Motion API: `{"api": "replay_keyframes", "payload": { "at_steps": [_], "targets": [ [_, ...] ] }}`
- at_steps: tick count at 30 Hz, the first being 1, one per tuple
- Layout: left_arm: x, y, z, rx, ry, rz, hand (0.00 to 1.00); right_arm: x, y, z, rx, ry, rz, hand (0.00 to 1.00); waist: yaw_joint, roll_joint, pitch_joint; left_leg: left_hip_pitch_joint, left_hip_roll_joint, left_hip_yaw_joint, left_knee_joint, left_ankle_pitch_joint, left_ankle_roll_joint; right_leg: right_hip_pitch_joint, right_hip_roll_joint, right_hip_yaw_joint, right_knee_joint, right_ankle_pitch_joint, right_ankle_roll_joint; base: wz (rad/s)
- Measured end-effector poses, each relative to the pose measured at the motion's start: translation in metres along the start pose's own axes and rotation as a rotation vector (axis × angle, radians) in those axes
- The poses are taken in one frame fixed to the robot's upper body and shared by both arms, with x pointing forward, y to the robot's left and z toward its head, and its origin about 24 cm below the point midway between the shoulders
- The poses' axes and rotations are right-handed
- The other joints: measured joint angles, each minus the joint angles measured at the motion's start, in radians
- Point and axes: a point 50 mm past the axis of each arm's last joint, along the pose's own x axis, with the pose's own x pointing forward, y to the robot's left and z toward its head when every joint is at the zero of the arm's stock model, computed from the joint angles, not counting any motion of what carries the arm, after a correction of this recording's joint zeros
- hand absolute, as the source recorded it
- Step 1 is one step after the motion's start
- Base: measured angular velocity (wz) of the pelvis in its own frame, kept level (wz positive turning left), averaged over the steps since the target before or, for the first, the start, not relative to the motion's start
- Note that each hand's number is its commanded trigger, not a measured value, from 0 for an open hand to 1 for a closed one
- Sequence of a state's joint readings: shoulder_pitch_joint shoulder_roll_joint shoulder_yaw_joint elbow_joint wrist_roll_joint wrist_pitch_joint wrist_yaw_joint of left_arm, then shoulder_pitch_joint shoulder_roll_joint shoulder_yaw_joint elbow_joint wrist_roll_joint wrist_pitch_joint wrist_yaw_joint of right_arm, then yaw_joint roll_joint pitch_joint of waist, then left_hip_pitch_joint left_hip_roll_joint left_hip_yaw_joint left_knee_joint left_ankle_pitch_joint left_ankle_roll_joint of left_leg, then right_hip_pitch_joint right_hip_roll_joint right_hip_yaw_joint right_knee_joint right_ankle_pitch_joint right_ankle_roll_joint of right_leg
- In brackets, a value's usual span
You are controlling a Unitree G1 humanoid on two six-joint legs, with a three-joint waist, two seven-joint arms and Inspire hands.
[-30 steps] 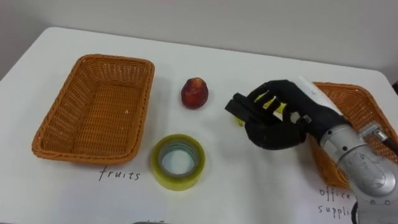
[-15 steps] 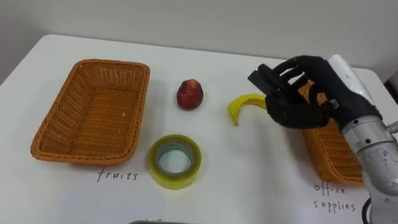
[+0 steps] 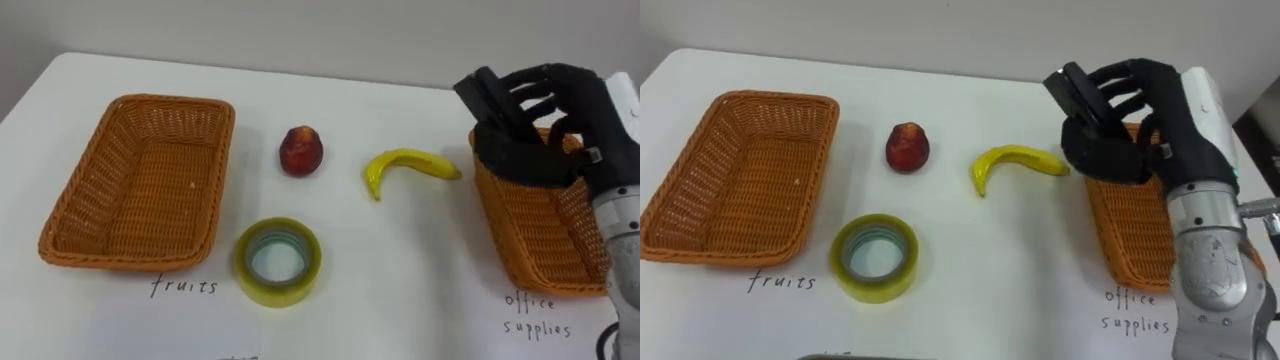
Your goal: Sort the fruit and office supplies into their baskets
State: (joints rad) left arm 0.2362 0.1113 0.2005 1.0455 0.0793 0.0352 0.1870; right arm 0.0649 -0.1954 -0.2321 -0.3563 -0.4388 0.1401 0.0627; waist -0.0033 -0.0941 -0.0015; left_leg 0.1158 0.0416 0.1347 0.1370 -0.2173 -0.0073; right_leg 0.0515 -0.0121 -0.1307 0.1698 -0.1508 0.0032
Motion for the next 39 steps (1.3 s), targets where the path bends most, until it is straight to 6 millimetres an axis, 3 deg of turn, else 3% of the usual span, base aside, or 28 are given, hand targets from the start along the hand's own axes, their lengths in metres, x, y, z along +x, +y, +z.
{"api": "replay_keyframes", "payload": {
  "at_steps": [2, 12, 16, 24, 28, 30, 31, 33, 36, 39],
  "targets": [
    [0.000, 0.002, 0.000, -0.013, -0.001, 0.006, 0.00, 0.000, -0.001, -0.001, 0.012, 0.005, -0.019, 1.00, -0.004, -0.005, 0.0032, -0.001, 0.000, 0.000, 0.001, 0.000, 0.000, 0.000, 0.000, 0.000, 0.000, 0.000, 0.000, 0.00],
    [-0.001, 0.007, -0.006, -0.043, 0.021, 0.023, 0.00, -0.002, -0.003, -0.023, 0.029, 0.097, -0.077, 1.00, -0.019, -0.010, -0.0003, 0.002, 0.000, -0.001, -0.002, 0.000, 0.000, 0.000, 0.001, 0.009, 0.000, -0.001, 0.001, 0.00],
    [-0.001, 0.007, -0.004, -0.044, 0.013, 0.023, 0.00, -0.002, -0.001, -0.030, 0.027, 0.125, -0.084, 1.00, -0.024, 0.000, 0.0016, 0.002, 0.000, -0.001, -0.002, 0.000, 0.000, 0.001, 0.001, 0.004, 0.000, -0.001, 0.001, 0.00],
    [-0.003, 0.006, -0.014, -0.048, 0.038, 0.019, 0.00, -0.010, 0.004, -0.047, 0.013, 0.199, -0.059, 1.00, -0.052, 0.023, -0.0019, 0.005, 0.000, 0.000, -0.003, 0.000, 0.000, 0.002, 0.001, 0.004, 0.001, -0.001, 0.001, 0.00],
    [-0.003, 0.005, -0.014, -0.046, 0.039, 0.006, 0.00, -0.012, 0.006, -0.054, 0.005, 0.234, -0.028, 0.62, -0.051, 0.018, -0.0001, 0.012, 0.000, 0.002, -0.001, 0.000, 0.000, 0.008, 0.001, 0.012, 0.001, -0.001, 0.001, -0.02],
    [-0.003, 0.005, -0.015, -0.043, 0.040, 0.002, 0.00, -0.015, 0.008, -0.056, 0.003, 0.244, -0.006, 0.48, -0.051, 0.010, 0.0004, 0.018, -0.001, 0.002, -0.001, 0.000, 0.000, 0.015, 0.001, 0.015, 0.000, -0.001, 0.002, 0.00],
    [-0.003, 0.005, -0.015, -0.043, 0.040, 0.002, 0.00, -0.015, 0.008, -0.057, 0.005, 0.245, -0.001, 0.33, -0.051, 0.007, 0.0007, 0.018, -0.001, 0.002, -0.001, 0.000, 0.000, 0.015, 0.001, 0.015, 0.000, -0.001, 0.002, 0.00],
    [-0.002, 0.008, -0.014, -0.041, 0.039, 0.007, 0.00, -0.015, 0.008, -0.057, 0.013, 0.246, 0.009, 0.19, -0.050, 0.001, 0.0012, 0.018, -0.001, 0.001, 0.000, 0.000, 0.000, 0.016, 0.001, 0.015, 0.000, -0.001, 0.002, 0.00],
    [-0.002, 0.008, -0.013, -0.038, 0.037, 0.008, 0.00, -0.016, 0.009, -0.057, 0.011, 0.247, 0.014, 0.05, -0.049, 0.000, 0.0016, 0.018, -0.001, 0.002, 0.000, 0.000, 0.000, 0.016, 0.001, 0.015, -0.001, -0.001, 0.002, 0.00],
    [-0.001, 0.009, -0.014, -0.033, 0.048, 0.010, 0.00, -0.016, 0.011, -0.061, 0.010, 0.265, 0.025, 0.00, -0.044, 0.000, 0.0017, 0.019, 0.000, 0.001, 0.000, 0.000, 0.000, 0.017, 0.001, 0.014, 0.000, -0.001, 0.002, 0.00]
  ]
}}
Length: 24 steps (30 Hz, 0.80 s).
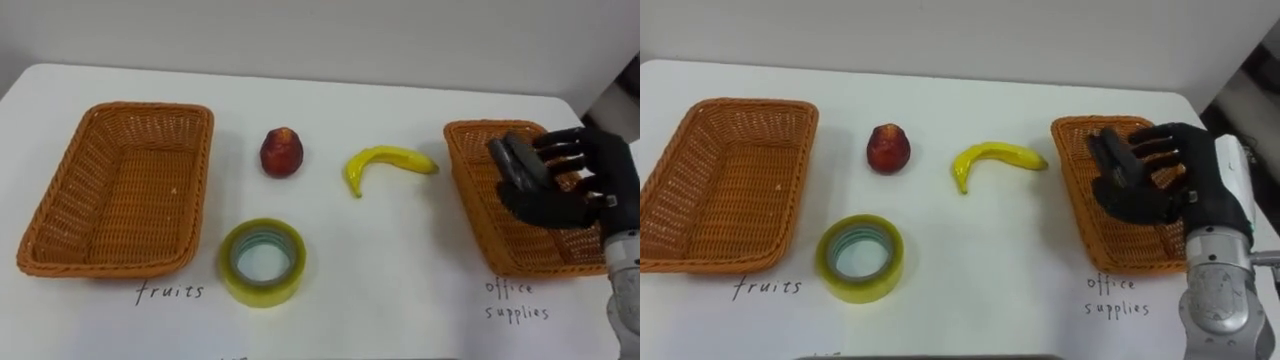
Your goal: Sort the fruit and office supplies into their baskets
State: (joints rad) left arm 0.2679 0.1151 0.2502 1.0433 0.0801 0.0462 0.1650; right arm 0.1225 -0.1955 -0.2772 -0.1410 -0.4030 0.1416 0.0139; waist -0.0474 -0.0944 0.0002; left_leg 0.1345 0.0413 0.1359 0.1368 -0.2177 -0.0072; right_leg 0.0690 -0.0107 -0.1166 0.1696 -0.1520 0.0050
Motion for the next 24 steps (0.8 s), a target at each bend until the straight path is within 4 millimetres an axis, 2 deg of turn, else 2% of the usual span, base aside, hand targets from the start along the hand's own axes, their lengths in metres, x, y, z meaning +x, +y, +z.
{"api": "replay_keyframes", "payload": {
  "at_steps": [8, 18, 24],
  "targets": [
    [0.001, 0.003, -0.002, 0.009, 0.027, 0.008, 0.00, 0.000, 0.009, -0.010, -0.001, 0.045, 0.065, 0.00, 0.001, 0.000, 0.0009, 0.000, 0.001, -0.001, -0.001, 0.000, 0.000, 0.000, 0.000, -0.009, 0.002, 0.000, 0.000, 0.00],
    [0.001, 0.005, -0.005, 0.015, 0.047, 0.014, 0.00, 0.000, 0.012, -0.009, -0.015, 0.042, 0.099, 0.00, 0.000, 0.006, 0.0014, 0.000, 0.001, -0.001, -0.001, 0.000, 0.000, 0.000, 0.000, -0.008, 0.003, 0.000, -0.001, 0.00],
    [0.001, 0.005, -0.006, 0.024, 0.053, 0.025, 0.00, 0.000, 0.011, -0.009, -0.041, 0.041, 0.097, 0.00, 0.001, 0.013, -0.0009, 0.001, 0.001, -0.001, -0.001, 0.000, 0.000, 0.000, 0.000, -0.008, 0.004, 0.000, -0.001, 0.00]
  ]
}}
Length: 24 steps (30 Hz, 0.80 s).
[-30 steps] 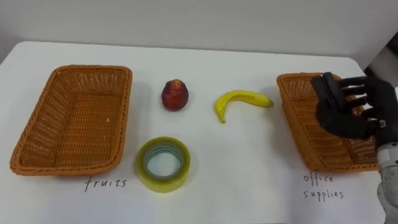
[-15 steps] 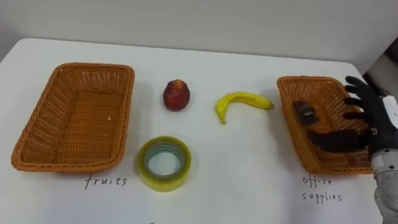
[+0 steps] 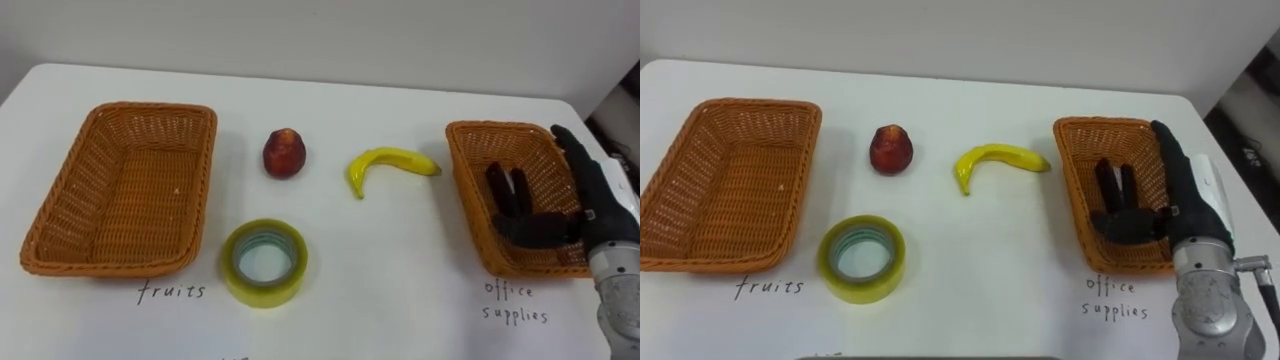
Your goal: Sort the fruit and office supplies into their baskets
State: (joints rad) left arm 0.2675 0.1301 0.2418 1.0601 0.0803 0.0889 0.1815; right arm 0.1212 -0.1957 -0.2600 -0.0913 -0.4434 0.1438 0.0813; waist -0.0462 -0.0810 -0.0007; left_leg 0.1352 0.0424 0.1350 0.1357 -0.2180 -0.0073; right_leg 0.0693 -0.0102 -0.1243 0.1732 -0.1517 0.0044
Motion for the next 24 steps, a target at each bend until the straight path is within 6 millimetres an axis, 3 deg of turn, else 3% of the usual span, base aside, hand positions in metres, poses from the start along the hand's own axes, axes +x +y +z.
{"api": "replay_keyframes", "payload": {
  "at_steps": [15, 24],
  "targets": [
    [0.000, -0.002, 0.002, 0.027, -0.012, 0.001, 0.00, 0.000, -0.001, 0.003, -0.011, -0.011, 0.005, 0.00, 0.000, -0.002, -0.0014, -0.002, 0.000, 0.000, -0.001, 0.000, 0.000, -0.004, 0.000, 0.001, 0.001, 0.000, 0.000, 0.00],
    [0.000, -0.002, 0.008, 0.019, -0.037, 0.012, 0.00, 0.004, -0.011, 0.028, -0.063, -0.102, -0.031, 0.00, 0.008, -0.010, -0.0038, -0.004, 0.000, 0.004, -0.005, 0.000, 0.000, -0.010, 0.001, 0.006, -0.001, 0.000, 0.000, -0.01]
  ]
}}
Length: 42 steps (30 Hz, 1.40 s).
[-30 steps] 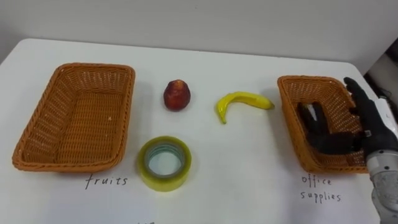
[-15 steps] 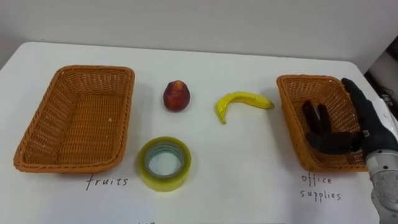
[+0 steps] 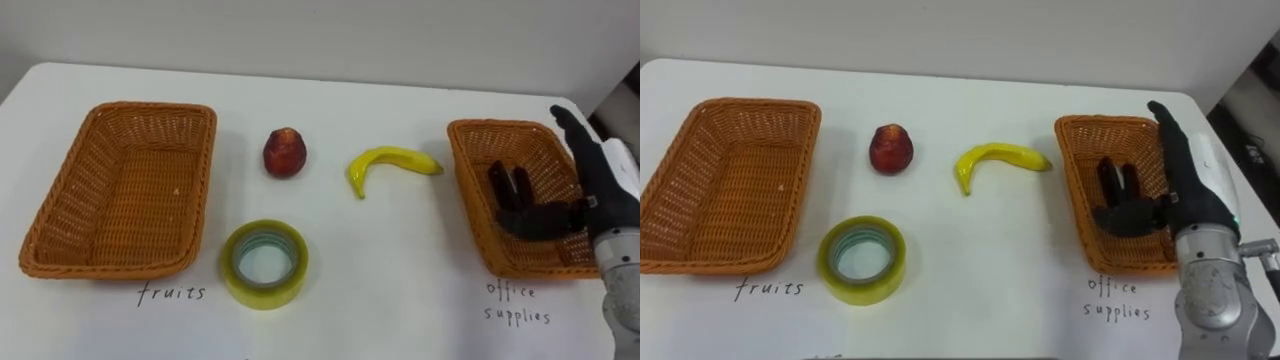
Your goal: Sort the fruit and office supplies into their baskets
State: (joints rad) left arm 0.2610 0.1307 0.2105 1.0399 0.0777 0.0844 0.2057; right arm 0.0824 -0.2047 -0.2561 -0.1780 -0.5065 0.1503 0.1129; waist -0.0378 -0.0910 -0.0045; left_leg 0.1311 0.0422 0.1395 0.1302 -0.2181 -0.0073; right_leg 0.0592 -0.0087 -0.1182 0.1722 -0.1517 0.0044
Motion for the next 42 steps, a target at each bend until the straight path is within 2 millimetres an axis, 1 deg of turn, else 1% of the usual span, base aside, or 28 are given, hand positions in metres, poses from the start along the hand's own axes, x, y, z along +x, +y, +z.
{"api": "replay_keyframes", "payload": {
  "at_steps": [3, 5, 7, 9, 11, 14, 15, 18, 21, 24, 27, 29, 32, 34, 37, 42],
  "targets": [
    [0.000, 0.000, 0.000, -0.002, -0.002, 0.007, 0.00, 0.002, -0.004, 0.009, 0.003, -0.028, -0.014, 0.00, 0.007, -0.006, 0.0001, -0.002, 0.000, 0.000, -0.002, 0.000, 0.000, -0.003, 0.000, 0.000, 0.000, 0.000, 0.000, 0.00],
    [0.000, 0.001, 0.002, -0.003, -0.011, 0.012, 0.00, 0.002, -0.010, 0.019, 0.020, -0.073, -0.029, 0.00, 0.014, -0.015, 0.0032, -0.006, 0.000, 0.000, -0.002, 0.000, 0.000, -0.007, 0.000, 0.000, 0.000, 0.000, 0.000, 0.00],
    [0.000, 0.001, 0.002, -0.002, -0.011, 0.011, 0.00, 0.006, -0.015, 0.027, 0.033, -0.111, -0.043, 0.00, 0.015, -0.020, 0.0038, -0.008, 0.000, 0.000, -0.001, 0.000, 0.000, -0.009, 0.000, 0.000, 0.000, 0.000, 0.000, 0.00],
    [0.000, 0.001, 0.002, 0.000, -0.012, 0.012, 0.00, 0.010, -0.021, 0.035, 0.039, -0.146, -0.058, 0.00, 0.013, -0.024, 0.0020, -0.012, 0.000, 0.000, -0.001, 0.000, 0.000, -0.012, -0.001, -0.003, 0.000, 0.000, 0.000, 0.02],
    [0.000, 0.001, 0.002, 0.000, -0.011, 0.012, 0.00, 0.008, -0.027, 0.048, 0.050, -0.200, -0.079, 0.00, 0.018, -0.026, 0.0002, -0.013, 0.002, -0.002, -0.001, 0.000, 0.000, -0.010, 0.000, -0.007, -0.001, 0.000, 0.000, 0.04],
    [0.000, 0.001, -0.002, 0.002, 0.004, 0.012, 0.00, 0.003, -0.031, 0.061, 0.092, -0.267, -0.081, 0.00, 0.026, -0.027, -0.0001, -0.010, 0.002, -0.001, 0.000, 0.000, 0.000, -0.008, 0.000, -0.005, -0.001, 0.000, 0.000, 0.00],
    [0.000, 0.001, -0.003, 0.003, 0.007, 0.012, 0.00, 0.003, -0.030, 0.062, 0.100, -0.275, -0.077, 0.00, 0.028, -0.027, -0.0001, -0.009, 0.001, -0.001, 0.000, 0.000, 0.000, -0.007, 0.000, -0.004, -0.001, 0.000, 0.000, 0.00],
    [0.000, 0.001, -0.004, 0.005, 0.010, 0.010, 0.00, 0.002, -0.024, 0.067, 0.117, -0.299, -0.041, 0.00, 0.037, -0.028, 0.0005, -0.008, 0.000, -0.001, 0.001, 0.000, 0.000, -0.005, -0.002, -0.007, -0.001, 0.000, 0.000, 0.00],
    [0.000, 0.000, 0.000, 0.003, 0.001, -0.001, 0.00, 0.002, -0.018, 0.072, 0.118, -0.317, 0.004, 0.00, 0.059, -0.027, 0.0018, -0.009, 0.000, -0.003, 0.001, 0.000, 0.000, -0.005, -0.002, -0.007, 0.000, 0.000, 0.000, 0.00],
    [0.001, -0.003, 0.007, -0.001, -0.019, -0.025, 0.00, 0.003, -0.009, 0.079, 0.118, -0.341, 0.092, 0.00, 0.076, -0.022, 0.0043, -0.018, 0.001, -0.011, 0.002, 0.000, 0.000, -0.006, -0.003, -0.019, -0.001, 0.000, -0.001, 0.09],
    [0.001, -0.004, 0.010, -0.003, -0.029, -0.032, 0.00, 0.002, 0.001, 0.083, 0.119, -0.358, 0.168, 0.00, 0.090, -0.017, 0.0063, -0.021, 0.001, -0.017, 0.002, 0.000, 0.000, -0.007, -0.003, -0.025, -0.001, 0.000, -0.001, 0.07],
    [0.001, -0.004, 0.011, -0.003, -0.032, -0.035, 0.00, 0.001, 0.006, 0.085, 0.138, -0.361, 0.210, 0.00, 0.101, -0.017, 0.0063, -0.024, 0.000, -0.021, 0.004, 0.000, 0.000, -0.008, -0.004, -0.032, -0.002, 0.000, -0.001, 0.06],
    [0.001, -0.005, 0.013, -0.004, -0.035, -0.049, 0.00, 0.000, 0.010, 0.086, 0.160, -0.372, 0.258, 0.00, 0.105, -0.018, 0.0055, -0.032, -0.001, -0.034, 0.005, 0.000, 0.000, -0.009, -0.006, -0.052, -0.003, 0.000, -0.001, 0.11],
    [0.001, -0.006, 0.015, -0.006, -0.038, -0.051, 0.00, 0.000, 0.012, 0.088, 0.175, -0.380, 0.272, 0.00, 0.121, -0.018, 0.0054, -0.032, -0.001, -0.034, 0.005, 0.000, 0.000, -0.009, -0.006, -0.052, -0.004, 0.000, -0.001, 0.05],
    [0.001, -0.006, 0.017, -0.010, -0.042, -0.057, 0.00, 0.000, 0.016, 0.093, 0.183, -0.395, 0.291, 0.00, 0.127, -0.019, 0.0049, -0.033, -0.001, -0.035, 0.006, 0.000, 0.001, -0.009, -0.007, -0.053, -0.006, 0.000, 0.000, 0.00],
    [0.002, -0.006, 0.017, -0.010, -0.039, -0.068, 0.00, -0.001, 0.027, 0.097, 0.230, -0.400, 0.358, 0.00, 0.132, -0.019, 0.0047, -0.032, -0.001, -0.036, 0.006, 0.001, 0.001, -0.008, -0.010, -0.072, -0.006, 0.000, 0.000, 0.02]
  ]
}}
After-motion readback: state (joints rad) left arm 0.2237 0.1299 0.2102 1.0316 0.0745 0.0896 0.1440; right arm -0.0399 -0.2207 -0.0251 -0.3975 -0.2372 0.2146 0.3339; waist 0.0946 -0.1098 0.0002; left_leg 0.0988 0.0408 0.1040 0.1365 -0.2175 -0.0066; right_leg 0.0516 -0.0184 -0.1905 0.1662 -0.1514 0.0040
